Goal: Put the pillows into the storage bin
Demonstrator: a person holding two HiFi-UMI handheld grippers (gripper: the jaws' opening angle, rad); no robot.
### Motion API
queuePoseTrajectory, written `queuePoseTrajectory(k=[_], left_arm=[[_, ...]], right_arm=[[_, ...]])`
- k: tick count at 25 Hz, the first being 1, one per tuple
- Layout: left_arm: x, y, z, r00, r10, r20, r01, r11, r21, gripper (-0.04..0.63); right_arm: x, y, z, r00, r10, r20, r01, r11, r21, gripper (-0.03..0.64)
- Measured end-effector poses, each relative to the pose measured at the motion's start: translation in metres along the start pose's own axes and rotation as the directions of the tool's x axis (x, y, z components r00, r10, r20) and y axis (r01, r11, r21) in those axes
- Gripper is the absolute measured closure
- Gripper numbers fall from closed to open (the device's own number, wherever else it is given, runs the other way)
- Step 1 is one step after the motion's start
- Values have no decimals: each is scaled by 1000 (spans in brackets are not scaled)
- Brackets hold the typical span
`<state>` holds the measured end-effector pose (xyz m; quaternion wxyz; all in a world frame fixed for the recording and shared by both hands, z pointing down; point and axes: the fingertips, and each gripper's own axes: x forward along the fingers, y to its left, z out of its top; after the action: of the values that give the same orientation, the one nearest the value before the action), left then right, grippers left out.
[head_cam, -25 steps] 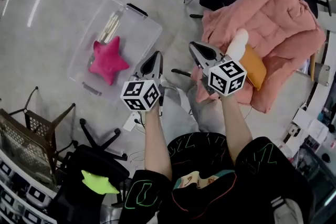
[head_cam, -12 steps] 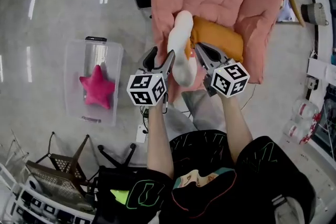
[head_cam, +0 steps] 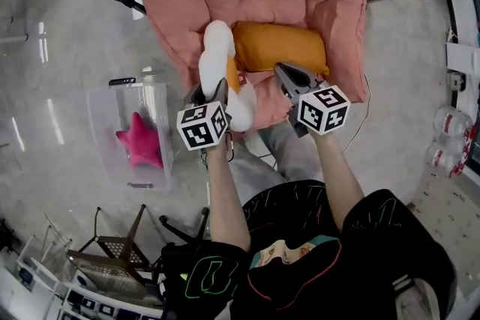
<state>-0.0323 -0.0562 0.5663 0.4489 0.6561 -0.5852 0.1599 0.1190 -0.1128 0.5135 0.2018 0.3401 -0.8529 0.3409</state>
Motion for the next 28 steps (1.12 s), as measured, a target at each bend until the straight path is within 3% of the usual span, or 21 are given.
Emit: queuePoseTrajectory(k=[6, 17, 28], left_arm=[[-28, -6, 5, 999, 39, 29, -40, 999, 2, 437], [-126, 11, 27, 979, 88, 183, -85, 996, -26, 449], [-248, 101, 20, 899, 217, 381, -151, 969, -193, 448]], right_arm=[[5, 4, -6, 998, 48, -33, -48, 999, 4, 614], [30, 79, 10, 983, 165, -79, -172, 981, -91, 614], [72, 206, -10, 938, 292, -187, -329, 920, -214, 614]])
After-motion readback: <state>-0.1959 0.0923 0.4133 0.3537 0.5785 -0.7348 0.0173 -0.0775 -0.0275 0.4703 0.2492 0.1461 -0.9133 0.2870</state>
